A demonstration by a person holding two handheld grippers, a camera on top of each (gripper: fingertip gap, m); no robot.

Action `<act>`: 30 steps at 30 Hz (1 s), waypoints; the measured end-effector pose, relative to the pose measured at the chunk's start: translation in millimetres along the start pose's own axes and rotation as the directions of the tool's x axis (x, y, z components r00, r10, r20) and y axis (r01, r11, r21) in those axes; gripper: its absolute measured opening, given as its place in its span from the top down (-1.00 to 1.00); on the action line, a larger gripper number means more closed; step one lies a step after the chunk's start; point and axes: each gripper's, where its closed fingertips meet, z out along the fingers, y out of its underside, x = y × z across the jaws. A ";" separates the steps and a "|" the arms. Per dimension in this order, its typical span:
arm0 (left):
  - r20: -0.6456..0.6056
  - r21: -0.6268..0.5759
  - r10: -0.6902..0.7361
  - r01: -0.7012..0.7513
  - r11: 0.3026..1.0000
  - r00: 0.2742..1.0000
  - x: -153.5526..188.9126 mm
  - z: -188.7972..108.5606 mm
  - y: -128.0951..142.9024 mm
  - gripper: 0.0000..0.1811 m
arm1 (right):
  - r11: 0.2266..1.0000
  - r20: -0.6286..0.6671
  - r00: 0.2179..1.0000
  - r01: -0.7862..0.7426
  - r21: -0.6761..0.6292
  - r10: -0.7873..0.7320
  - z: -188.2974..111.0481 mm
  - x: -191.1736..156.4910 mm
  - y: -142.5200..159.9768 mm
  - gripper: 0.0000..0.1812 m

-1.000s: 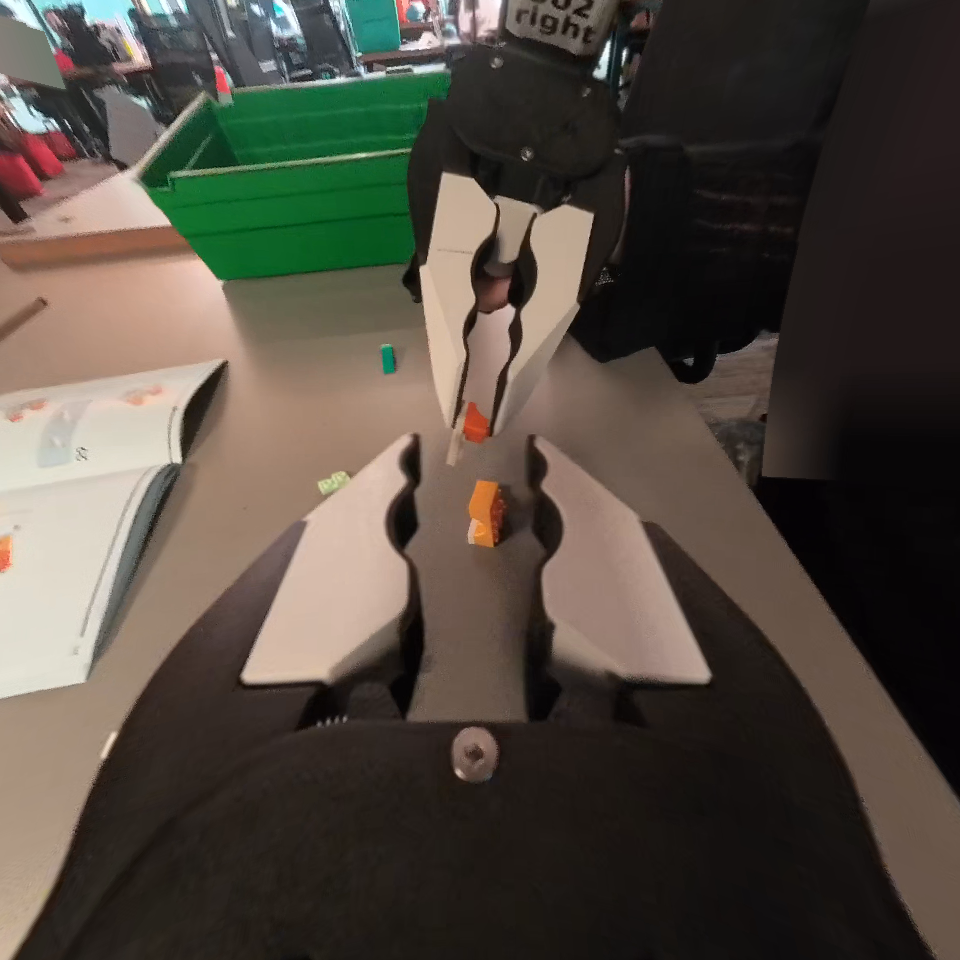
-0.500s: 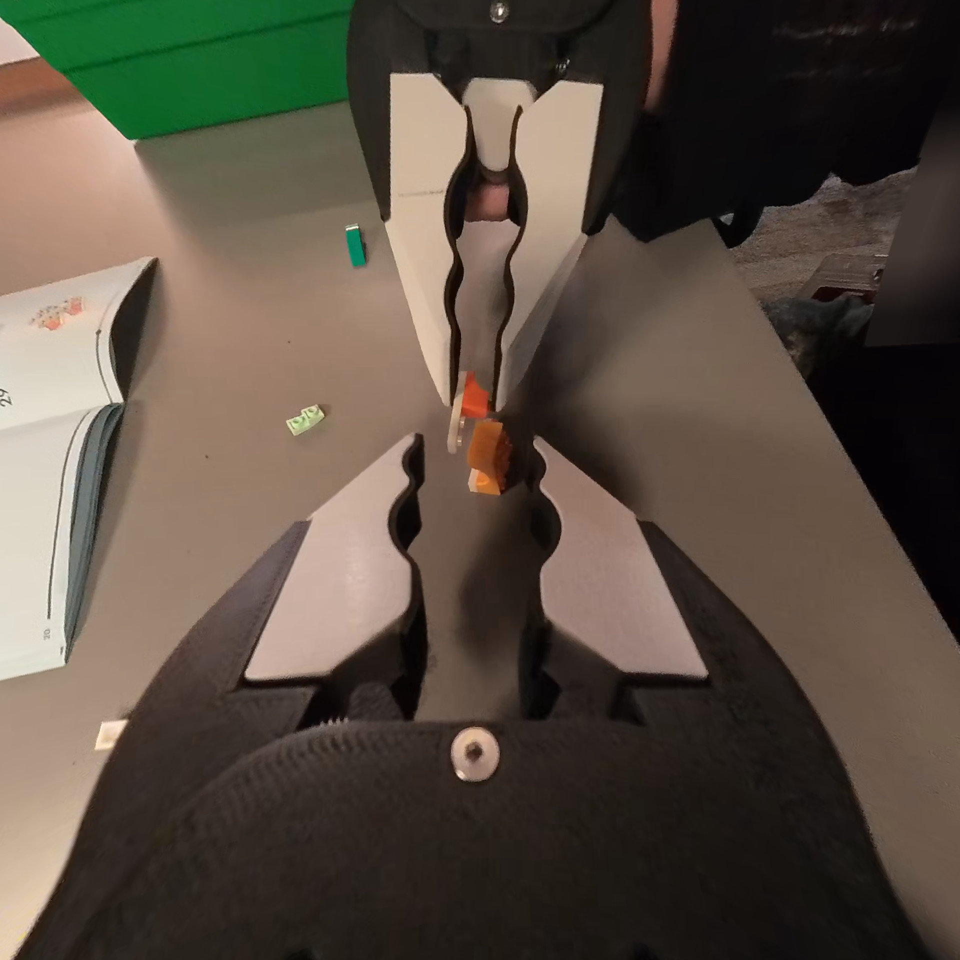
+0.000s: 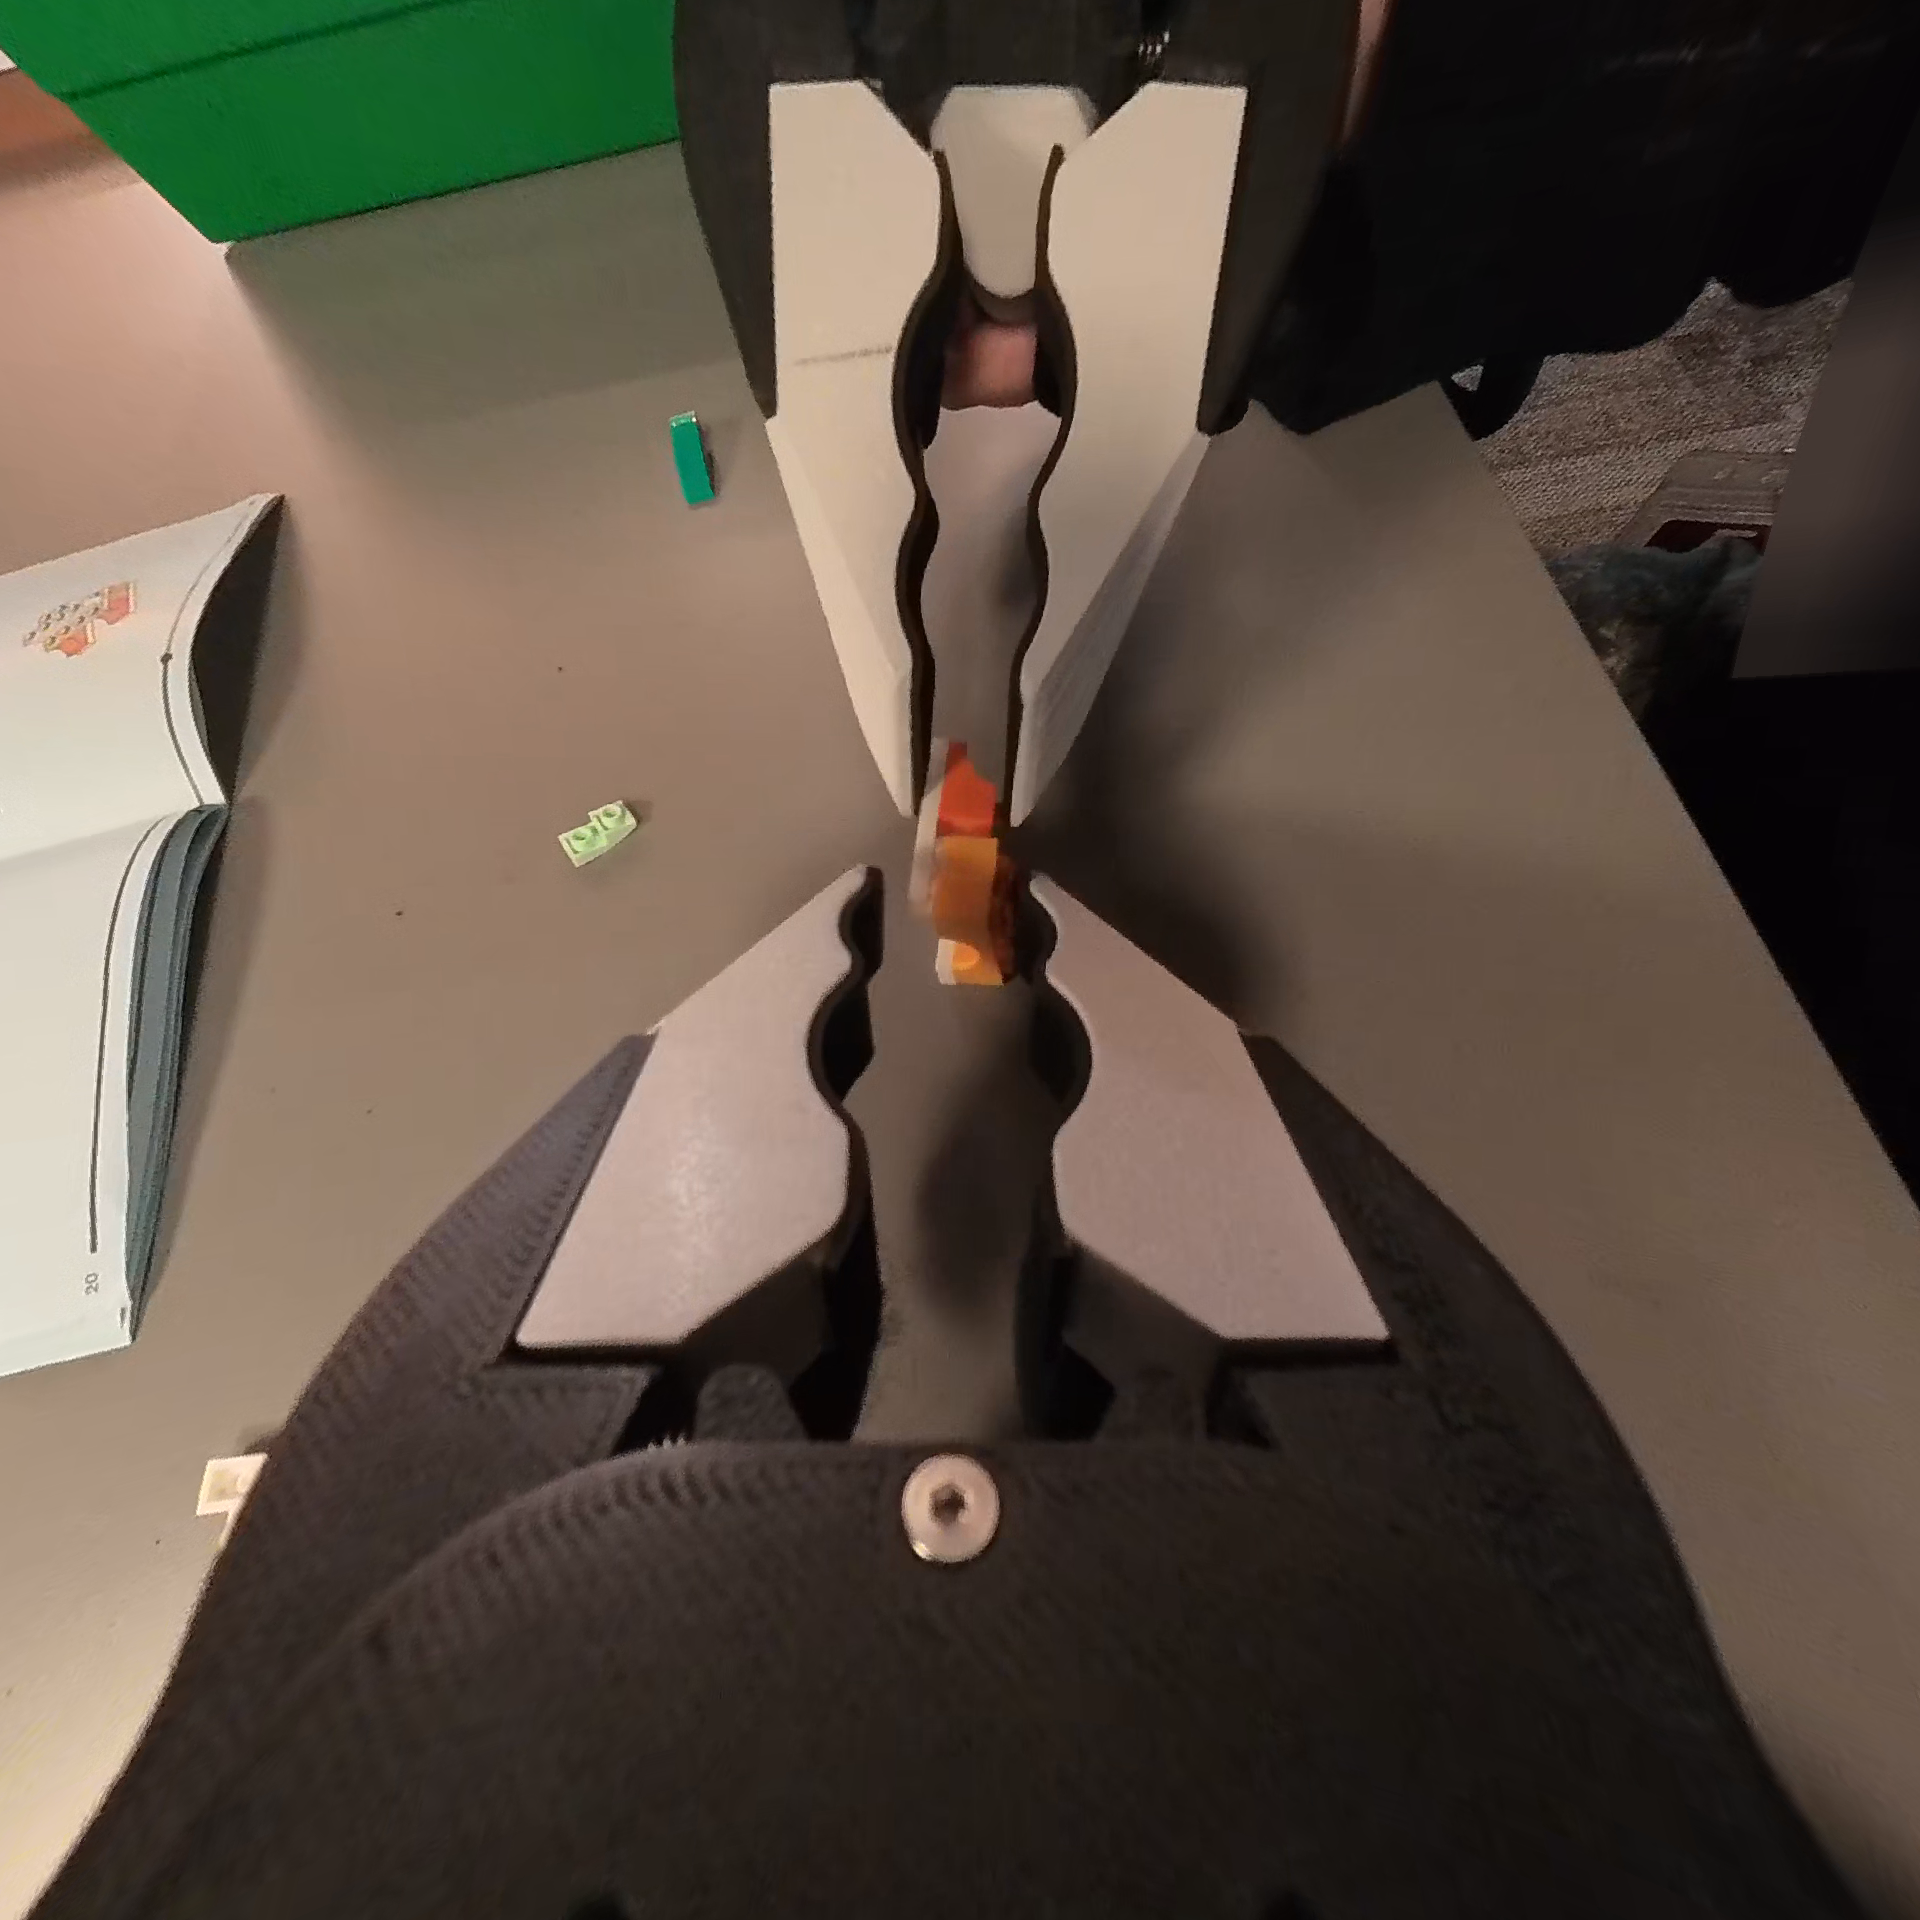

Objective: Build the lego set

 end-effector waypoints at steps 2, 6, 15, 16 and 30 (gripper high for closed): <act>0.000 -0.003 0.002 -0.002 1.000 1.000 0.2 0.3 0.4 0.75 | 1.000 -0.003 1.000 0.000 -0.003 0.000 0.3 0.1 -0.5 0.87; 0.002 -0.011 0.006 -0.006 1.000 1.000 0.4 1.1 1.4 0.76 | 1.000 -0.014 1.000 0.004 -0.012 -0.004 1.2 1.1 -0.9 0.87; -0.001 -0.009 0.006 -0.006 1.000 1.000 0.8 1.0 1.4 0.72 | 1.000 -0.009 1.000 0.021 -0.010 -0.022 2.2 3.3 -1.5 0.87; 0.000 -0.010 0.006 -0.006 1.000 1.000 0.7 0.9 1.4 0.72 | 1.000 -0.005 1.000 0.022 -0.013 -0.022 2.5 2.9 -1.4 0.87; -0.011 -0.028 0.004 -0.004 1.000 1.000 1.8 2.7 3.8 0.81 | 0.999 0.011 0.999 0.040 -0.012 -0.039 3.9 -0.4 -2.6 0.87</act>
